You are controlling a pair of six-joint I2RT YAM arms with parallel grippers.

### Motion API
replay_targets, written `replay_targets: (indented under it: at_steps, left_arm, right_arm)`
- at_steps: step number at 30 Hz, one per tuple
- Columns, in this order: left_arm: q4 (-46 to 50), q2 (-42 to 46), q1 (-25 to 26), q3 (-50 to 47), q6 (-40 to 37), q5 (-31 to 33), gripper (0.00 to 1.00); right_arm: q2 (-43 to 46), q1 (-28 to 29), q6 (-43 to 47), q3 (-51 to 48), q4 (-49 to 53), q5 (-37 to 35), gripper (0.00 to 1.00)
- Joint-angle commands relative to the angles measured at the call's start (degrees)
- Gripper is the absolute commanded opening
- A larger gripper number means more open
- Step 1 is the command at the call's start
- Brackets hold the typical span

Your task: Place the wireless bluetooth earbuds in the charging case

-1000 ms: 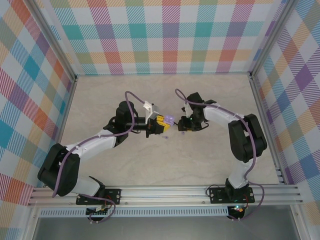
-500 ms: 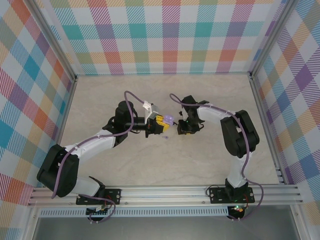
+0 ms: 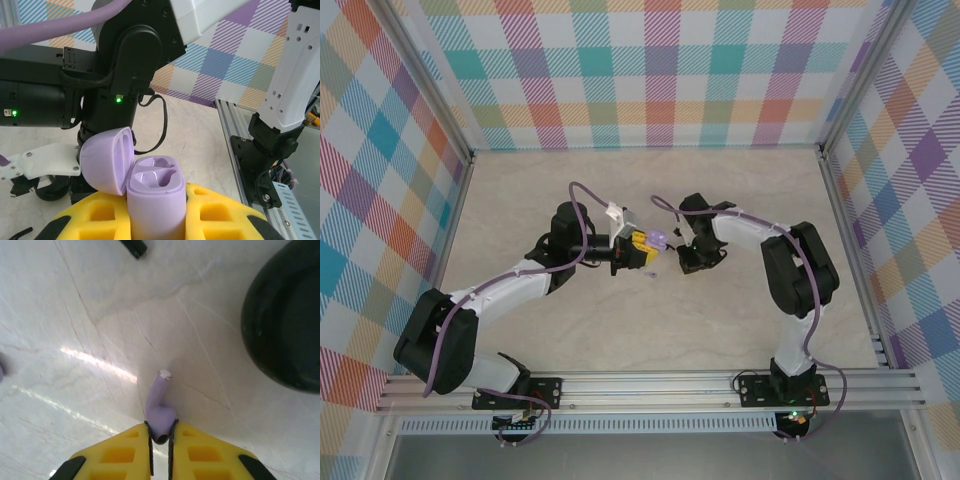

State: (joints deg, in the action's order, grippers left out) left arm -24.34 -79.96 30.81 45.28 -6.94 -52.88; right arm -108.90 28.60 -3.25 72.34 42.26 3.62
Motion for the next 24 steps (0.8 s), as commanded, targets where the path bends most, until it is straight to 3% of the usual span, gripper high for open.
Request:
replay_targets:
  at_steps: [1,15,20,24]
  left_arm:
    - [-0.1,1.5,-0.6,1.9,-0.5,-0.9,0.0]
    - [1.6,1.9,-0.6,2.3,-1.4,-1.1,0.0]
    - [1.5,1.6,-0.6,2.5,-1.4,-1.2,0.0]
    - [1.3,1.6,-0.7,2.6,-1.1,-1.2,0.0]
  right_arm:
    - [2.8,0.4,6.5,-1.4,3.2,-0.8,0.17]
    - [6.6,-0.1,2.1,-0.6,2.2,1.4,0.36]
    - [4.9,-0.7,-2.6,0.6,2.1,-0.3,0.3]
    - [2.1,-0.7,-6.3,2.6,2.1,-3.6,0.17]
